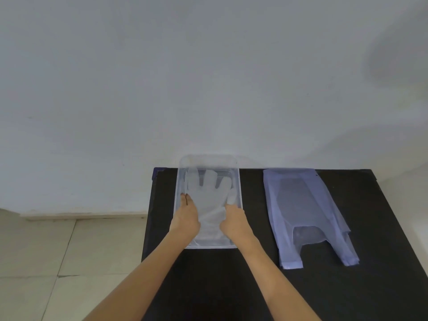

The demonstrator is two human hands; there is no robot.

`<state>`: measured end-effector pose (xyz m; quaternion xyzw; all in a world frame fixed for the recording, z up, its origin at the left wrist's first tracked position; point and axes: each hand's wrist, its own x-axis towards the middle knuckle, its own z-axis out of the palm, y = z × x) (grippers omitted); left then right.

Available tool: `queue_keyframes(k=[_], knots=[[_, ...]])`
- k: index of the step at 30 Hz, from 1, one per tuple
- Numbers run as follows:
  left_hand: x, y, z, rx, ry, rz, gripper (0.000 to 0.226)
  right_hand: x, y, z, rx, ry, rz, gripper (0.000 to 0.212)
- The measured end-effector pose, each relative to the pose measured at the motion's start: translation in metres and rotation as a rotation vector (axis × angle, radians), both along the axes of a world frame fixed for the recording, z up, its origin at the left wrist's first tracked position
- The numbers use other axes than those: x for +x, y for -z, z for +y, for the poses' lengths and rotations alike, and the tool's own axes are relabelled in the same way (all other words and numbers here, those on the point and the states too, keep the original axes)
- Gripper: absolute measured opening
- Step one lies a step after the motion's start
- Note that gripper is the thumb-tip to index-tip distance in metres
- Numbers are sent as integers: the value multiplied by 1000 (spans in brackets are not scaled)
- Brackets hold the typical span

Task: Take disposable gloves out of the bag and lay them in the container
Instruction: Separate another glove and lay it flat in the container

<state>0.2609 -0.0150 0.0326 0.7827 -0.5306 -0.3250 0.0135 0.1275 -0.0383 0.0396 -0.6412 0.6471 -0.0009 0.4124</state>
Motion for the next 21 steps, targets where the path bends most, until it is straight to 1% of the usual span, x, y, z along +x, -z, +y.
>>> queue_keyframes(k=[9,14,16,18,21], knots=[[-8,9,5,69,108,-104,77,2,6,3,-20,-57,64,21],[-12,4,11,-3,109,-153,78,0,7,5,-16,-89,66,22],[-13,1,12,-84,139,-221,76,1,6,7,-9,-86,45,27],[-13,0,11,-166,191,-265,67,1,5,9,-20,-70,22,36],[-14,6,7,-168,294,-234,55,-3,-2,18,-72,-55,9,48]])
